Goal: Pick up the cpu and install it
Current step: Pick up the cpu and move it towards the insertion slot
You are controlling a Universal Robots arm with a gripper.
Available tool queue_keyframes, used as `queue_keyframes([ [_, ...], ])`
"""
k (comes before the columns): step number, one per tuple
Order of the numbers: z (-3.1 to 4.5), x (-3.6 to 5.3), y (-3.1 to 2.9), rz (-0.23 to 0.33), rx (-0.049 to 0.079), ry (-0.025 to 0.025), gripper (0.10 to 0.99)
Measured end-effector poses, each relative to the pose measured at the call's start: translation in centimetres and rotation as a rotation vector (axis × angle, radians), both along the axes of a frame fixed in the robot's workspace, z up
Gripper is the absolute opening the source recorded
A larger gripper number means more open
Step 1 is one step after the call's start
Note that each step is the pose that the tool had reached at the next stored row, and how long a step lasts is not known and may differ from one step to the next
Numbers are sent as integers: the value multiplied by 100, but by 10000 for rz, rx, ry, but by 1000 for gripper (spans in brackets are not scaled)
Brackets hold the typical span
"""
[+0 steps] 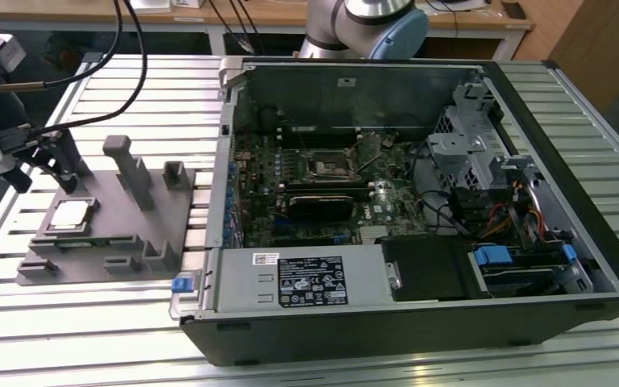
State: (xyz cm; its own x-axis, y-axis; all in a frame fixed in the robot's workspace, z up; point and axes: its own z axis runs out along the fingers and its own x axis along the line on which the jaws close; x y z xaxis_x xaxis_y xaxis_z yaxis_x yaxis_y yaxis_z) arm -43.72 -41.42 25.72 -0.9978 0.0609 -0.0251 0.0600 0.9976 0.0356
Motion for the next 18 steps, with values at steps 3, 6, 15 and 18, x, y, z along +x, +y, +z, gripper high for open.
queue_keyframes([
  [3, -36, -1, -7, -1, 0, -1, 663],
  [6, -71, -3, -9, 0, 0, -6, 663],
  [15, -226, -26, -9, 0, -1, -15, 663],
  [18, -279, -32, -9, 0, -5, -15, 663],
])
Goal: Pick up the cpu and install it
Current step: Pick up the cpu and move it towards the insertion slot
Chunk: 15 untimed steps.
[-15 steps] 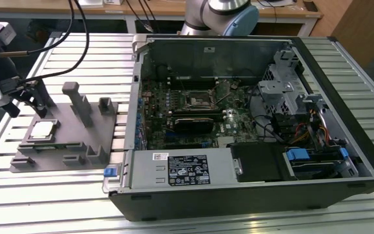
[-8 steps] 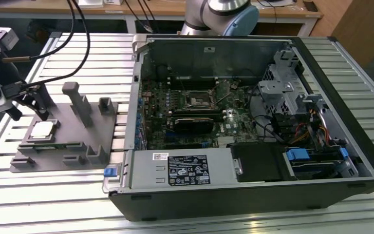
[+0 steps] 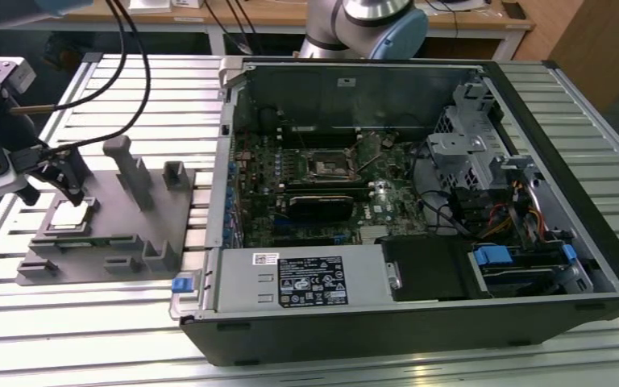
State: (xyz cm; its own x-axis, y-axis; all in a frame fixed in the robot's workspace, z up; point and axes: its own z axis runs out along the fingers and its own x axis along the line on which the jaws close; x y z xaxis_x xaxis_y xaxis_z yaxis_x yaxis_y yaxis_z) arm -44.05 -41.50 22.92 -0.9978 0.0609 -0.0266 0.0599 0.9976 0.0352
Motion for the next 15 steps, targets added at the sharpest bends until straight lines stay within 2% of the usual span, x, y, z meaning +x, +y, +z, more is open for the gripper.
queue_keyframes([
  [2, -36, -11, 0, -1, -1, 0, 675],
  [3, -54, -21, 0, -1, -2, 1, 733],
  [15, -242, -28, 15, -11, 0, 11, 733],
])
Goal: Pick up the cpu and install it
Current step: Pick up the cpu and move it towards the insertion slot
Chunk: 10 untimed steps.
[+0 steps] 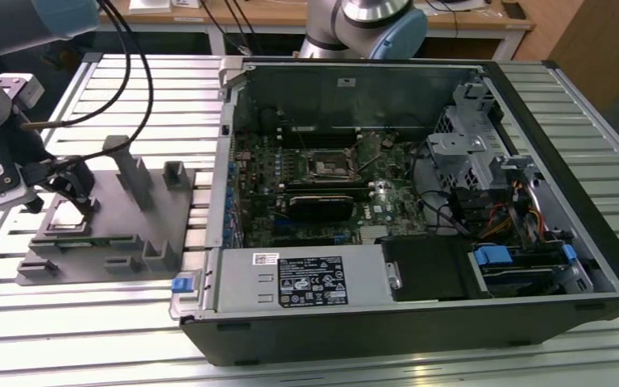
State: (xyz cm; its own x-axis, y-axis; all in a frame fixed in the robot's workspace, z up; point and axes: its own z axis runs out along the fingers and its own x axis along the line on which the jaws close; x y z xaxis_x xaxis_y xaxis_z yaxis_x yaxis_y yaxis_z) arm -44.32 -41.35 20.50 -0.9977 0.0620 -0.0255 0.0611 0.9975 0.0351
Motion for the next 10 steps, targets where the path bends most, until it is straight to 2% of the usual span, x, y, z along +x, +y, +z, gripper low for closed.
queue_keyframes([
  [4, -46, 0, 10, 24, 0, 1, 733],
  [10, -92, -1, 23, 382, 0, 15, 733],
])
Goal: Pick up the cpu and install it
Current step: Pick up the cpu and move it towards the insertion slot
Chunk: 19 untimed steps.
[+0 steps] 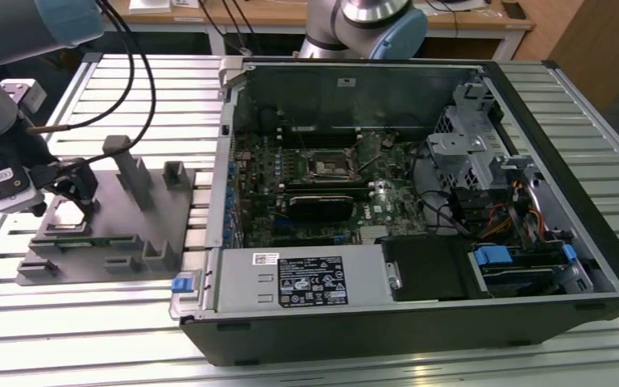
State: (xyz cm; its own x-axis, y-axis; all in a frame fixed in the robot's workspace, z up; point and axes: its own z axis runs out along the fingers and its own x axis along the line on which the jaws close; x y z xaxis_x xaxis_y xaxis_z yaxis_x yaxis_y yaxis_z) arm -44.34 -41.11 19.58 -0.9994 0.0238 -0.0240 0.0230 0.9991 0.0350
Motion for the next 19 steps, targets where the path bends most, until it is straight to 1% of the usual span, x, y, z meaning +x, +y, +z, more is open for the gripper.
queue_keyframes([
  [3, -37, 0, 17, 1, -5, 48, 733],
  [7, -76, 1, 25, 3, -6, 84, 733],
  [9, -87, 0, 25, 2, -7, 89, 718],
  [10, -90, 0, 26, 2, -8, 89, 651],
  [17, -99, 0, 27, 2, -6, 87, 651],
  [19, -99, 0, 28, 2, -7, 86, 635],
])
